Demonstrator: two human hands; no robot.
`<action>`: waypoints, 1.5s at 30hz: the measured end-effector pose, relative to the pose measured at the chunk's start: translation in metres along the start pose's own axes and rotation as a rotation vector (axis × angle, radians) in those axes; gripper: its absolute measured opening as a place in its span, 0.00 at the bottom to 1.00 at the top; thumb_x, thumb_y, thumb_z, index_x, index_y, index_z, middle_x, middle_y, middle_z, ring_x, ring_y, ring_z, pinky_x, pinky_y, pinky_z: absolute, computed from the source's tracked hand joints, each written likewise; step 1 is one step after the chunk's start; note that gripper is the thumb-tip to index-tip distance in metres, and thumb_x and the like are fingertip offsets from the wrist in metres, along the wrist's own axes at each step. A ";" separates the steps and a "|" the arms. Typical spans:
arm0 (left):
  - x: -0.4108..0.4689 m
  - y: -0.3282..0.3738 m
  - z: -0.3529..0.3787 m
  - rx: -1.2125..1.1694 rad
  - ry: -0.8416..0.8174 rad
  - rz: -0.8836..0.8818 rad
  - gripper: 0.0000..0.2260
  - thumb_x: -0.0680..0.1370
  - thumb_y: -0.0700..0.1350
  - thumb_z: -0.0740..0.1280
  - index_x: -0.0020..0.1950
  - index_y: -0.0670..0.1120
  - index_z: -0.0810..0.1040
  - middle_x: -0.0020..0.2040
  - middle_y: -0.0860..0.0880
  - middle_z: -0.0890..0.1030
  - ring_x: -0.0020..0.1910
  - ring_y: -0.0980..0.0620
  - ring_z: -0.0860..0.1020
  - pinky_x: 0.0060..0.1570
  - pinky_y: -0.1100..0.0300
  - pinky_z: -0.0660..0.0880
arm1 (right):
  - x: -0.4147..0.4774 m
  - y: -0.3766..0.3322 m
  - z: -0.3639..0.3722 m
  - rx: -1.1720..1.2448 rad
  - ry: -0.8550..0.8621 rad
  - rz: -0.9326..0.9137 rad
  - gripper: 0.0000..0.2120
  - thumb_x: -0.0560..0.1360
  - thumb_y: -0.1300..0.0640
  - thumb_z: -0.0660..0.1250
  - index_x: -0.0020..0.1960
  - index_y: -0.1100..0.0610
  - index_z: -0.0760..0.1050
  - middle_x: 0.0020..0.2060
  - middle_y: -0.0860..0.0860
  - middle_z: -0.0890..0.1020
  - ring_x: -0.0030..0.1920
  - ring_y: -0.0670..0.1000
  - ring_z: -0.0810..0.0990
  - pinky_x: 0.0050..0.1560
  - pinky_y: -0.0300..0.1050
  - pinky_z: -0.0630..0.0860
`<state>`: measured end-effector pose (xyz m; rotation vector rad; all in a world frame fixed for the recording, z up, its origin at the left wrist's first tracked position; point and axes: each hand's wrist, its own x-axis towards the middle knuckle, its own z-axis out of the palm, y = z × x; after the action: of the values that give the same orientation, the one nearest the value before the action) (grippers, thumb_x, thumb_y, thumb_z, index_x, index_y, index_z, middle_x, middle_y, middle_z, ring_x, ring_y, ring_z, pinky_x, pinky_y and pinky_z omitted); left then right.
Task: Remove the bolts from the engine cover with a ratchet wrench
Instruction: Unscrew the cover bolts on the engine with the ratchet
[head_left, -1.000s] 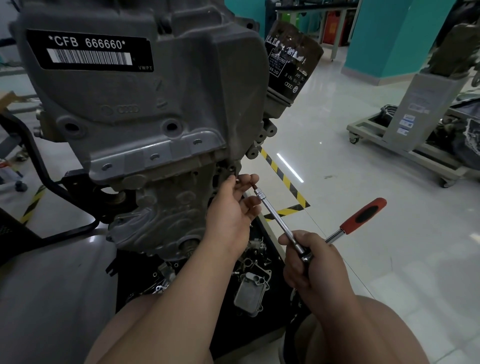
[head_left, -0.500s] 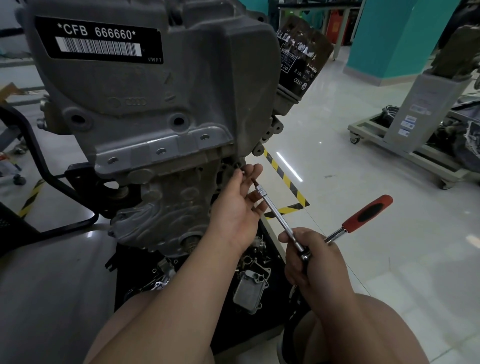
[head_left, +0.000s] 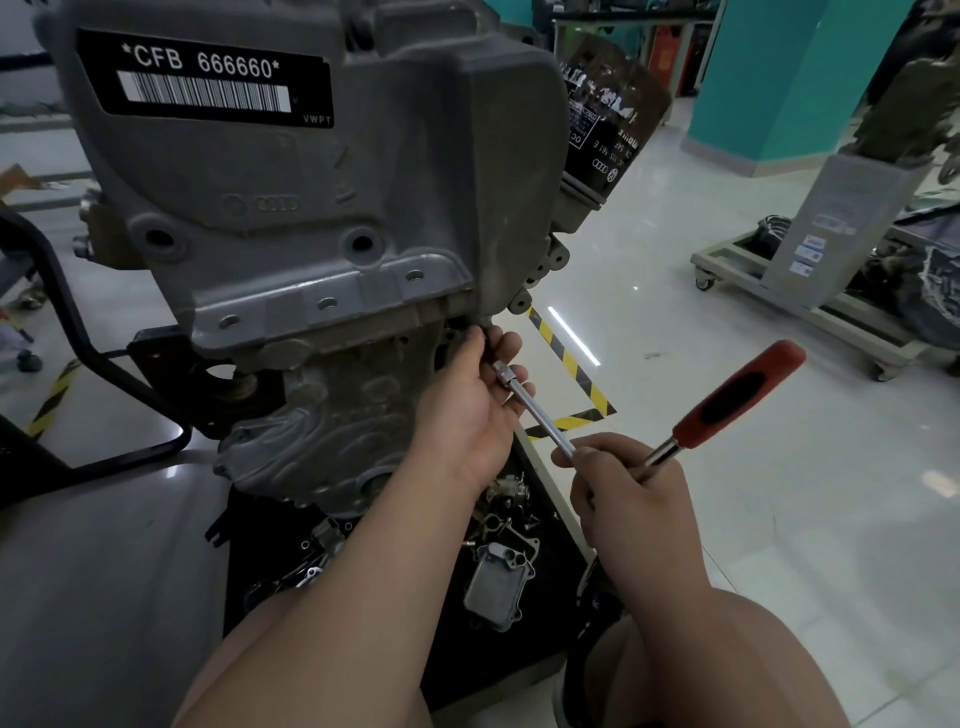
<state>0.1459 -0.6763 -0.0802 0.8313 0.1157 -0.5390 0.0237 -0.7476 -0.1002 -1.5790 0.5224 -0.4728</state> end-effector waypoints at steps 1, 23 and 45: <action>0.000 0.001 -0.001 -0.002 -0.003 -0.017 0.12 0.82 0.51 0.60 0.42 0.49 0.76 0.35 0.53 0.83 0.27 0.57 0.76 0.40 0.60 0.73 | 0.000 -0.001 0.001 0.007 0.006 -0.003 0.15 0.76 0.62 0.60 0.37 0.50 0.81 0.21 0.51 0.68 0.20 0.46 0.63 0.21 0.37 0.62; 0.009 0.010 -0.013 0.155 0.013 -0.091 0.10 0.79 0.54 0.64 0.47 0.49 0.78 0.41 0.53 0.85 0.42 0.55 0.80 0.53 0.57 0.76 | -0.012 -0.021 0.024 -0.582 0.058 -0.211 0.12 0.68 0.45 0.50 0.34 0.49 0.68 0.26 0.47 0.73 0.29 0.47 0.74 0.27 0.43 0.67; -0.018 0.004 -0.025 0.413 -0.221 0.042 0.14 0.84 0.45 0.55 0.48 0.42 0.78 0.39 0.47 0.85 0.33 0.51 0.81 0.34 0.60 0.78 | -0.009 -0.019 0.032 1.014 -0.242 0.572 0.14 0.72 0.60 0.57 0.38 0.60 0.80 0.20 0.48 0.62 0.16 0.46 0.56 0.18 0.36 0.59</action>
<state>0.1355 -0.6483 -0.0891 1.1656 -0.2230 -0.6217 0.0362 -0.7155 -0.0835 -0.4623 0.4157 -0.0567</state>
